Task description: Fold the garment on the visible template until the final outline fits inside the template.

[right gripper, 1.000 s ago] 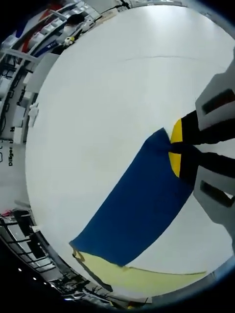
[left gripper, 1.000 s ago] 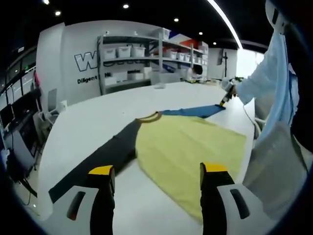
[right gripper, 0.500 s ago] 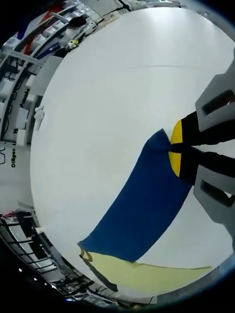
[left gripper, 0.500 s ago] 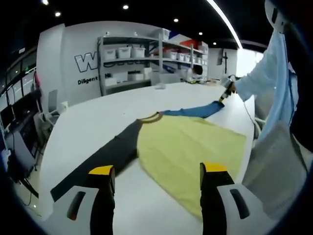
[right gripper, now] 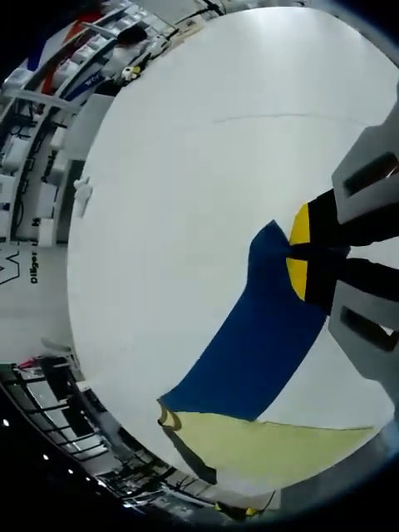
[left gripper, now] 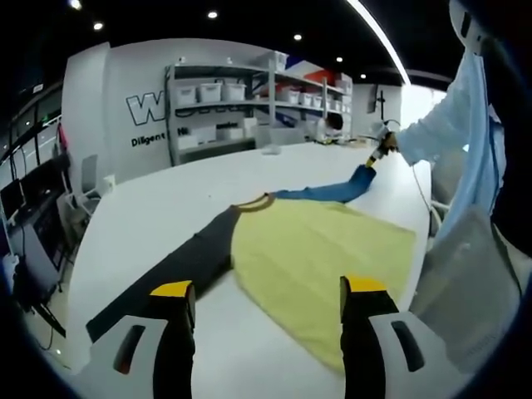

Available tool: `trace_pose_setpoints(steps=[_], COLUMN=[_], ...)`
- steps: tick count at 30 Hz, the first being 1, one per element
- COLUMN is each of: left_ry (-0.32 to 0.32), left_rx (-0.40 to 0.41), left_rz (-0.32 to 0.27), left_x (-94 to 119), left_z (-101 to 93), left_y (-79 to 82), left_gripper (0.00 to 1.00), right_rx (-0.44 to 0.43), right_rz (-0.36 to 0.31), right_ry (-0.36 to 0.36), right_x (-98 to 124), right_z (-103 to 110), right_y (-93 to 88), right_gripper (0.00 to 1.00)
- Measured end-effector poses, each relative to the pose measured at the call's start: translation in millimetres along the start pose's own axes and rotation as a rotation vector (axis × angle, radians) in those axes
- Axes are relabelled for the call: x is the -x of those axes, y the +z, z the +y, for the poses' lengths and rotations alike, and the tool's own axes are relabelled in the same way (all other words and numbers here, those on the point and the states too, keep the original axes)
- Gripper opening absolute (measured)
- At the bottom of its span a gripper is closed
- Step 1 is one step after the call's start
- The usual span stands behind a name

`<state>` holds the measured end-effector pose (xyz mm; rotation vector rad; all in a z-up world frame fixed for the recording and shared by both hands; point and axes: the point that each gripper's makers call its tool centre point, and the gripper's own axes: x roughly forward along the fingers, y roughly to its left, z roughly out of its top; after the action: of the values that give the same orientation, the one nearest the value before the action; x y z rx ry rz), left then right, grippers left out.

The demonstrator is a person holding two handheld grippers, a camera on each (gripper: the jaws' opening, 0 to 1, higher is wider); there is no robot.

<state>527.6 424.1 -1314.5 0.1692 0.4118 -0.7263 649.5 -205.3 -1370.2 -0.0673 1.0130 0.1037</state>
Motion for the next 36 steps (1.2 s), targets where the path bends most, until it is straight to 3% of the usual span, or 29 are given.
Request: trace_pose_setpoints(steps=[11, 19, 24, 36], left_ry=[0.000, 0.004, -0.001, -0.018], left_rx=[-0.001, 0.000, -0.007, -0.014], left_rz=[-0.033, -0.052, -0.058, -0.069], left_x=[9, 18, 20, 24], left_z=[-2.3, -2.4, -5.6, -11.5], left_y=[3.8, 4.6, 5.1, 9.0], left_gripper=[0.69, 0.69, 0.70, 0.71], right_rx=[-0.001, 0.028, -0.019, 0.025], right_rz=[-0.057, -0.068, -0.097, -0.138], right_ry=[0.092, 0.170, 0.255, 0.344], right_x=[25, 43, 59, 67], right_z=[40, 78, 110, 180], right_y=[42.4, 61.2, 82.7, 118.5], right_gripper=[0.00, 0.00, 0.00, 0.00])
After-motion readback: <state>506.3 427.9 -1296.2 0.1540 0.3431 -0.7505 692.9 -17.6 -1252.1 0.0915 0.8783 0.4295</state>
